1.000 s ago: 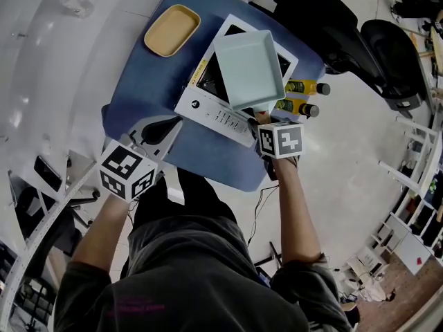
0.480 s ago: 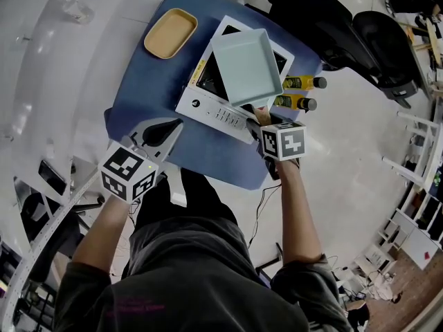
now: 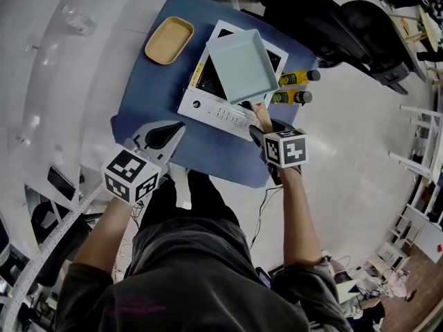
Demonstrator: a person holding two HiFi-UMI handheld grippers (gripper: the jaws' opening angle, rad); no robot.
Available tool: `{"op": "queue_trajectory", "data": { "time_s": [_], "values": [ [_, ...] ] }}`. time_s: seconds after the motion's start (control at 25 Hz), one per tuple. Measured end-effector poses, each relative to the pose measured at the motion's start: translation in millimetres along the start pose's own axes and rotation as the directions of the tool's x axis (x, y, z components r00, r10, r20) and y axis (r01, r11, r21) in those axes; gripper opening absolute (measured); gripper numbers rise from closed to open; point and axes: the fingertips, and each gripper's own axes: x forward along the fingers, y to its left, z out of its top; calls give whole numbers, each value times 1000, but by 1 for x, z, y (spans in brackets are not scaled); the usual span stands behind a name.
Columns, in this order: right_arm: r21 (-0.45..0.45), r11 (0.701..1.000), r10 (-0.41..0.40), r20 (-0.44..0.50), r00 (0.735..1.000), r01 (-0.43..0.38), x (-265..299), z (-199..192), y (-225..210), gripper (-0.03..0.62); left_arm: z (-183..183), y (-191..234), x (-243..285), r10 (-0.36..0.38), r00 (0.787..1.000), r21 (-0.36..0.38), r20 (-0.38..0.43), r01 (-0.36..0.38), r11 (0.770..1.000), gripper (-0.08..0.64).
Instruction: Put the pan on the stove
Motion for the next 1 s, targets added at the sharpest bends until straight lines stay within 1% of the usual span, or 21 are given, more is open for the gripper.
{"op": "queue_trajectory", "data": {
  "time_s": [0.12, 0.28, 0.48, 0.64, 0.8, 0.88, 1.0],
  "values": [
    [18, 1000, -11, 10, 1000, 11, -5, -6, 3, 243, 5, -5, -7, -7, 1000, 24, -2, 7, 1000, 2],
    [55, 997, -49, 26, 998, 48, -16, -16, 0, 252, 12, -12, -15, -22, 1000, 49, -1, 22, 999, 2],
    [89, 989, -127, 70, 989, 121, -41, -26, -4, 252, 16, -23, -28, -47, 999, 83, 7, 46, 995, 2],
    [122, 977, -187, 106, 977, 174, -64, -33, 0, 252, 21, -31, -44, -64, 998, 110, 18, 62, 992, 2],
    [121, 970, -230, 179, 957, 210, -89, -30, 18, 250, 26, -36, -63, -78, 996, 136, 36, 73, 988, 2],
    [130, 968, -241, 220, 945, 216, -101, -27, 29, 250, 29, -37, -73, -83, 996, 146, 44, 76, 986, 2],
    [137, 970, -232, 299, 926, 199, -119, -15, 51, 250, 32, -39, -86, -91, 994, 162, 56, 81, 983, 2]
  ]
}}
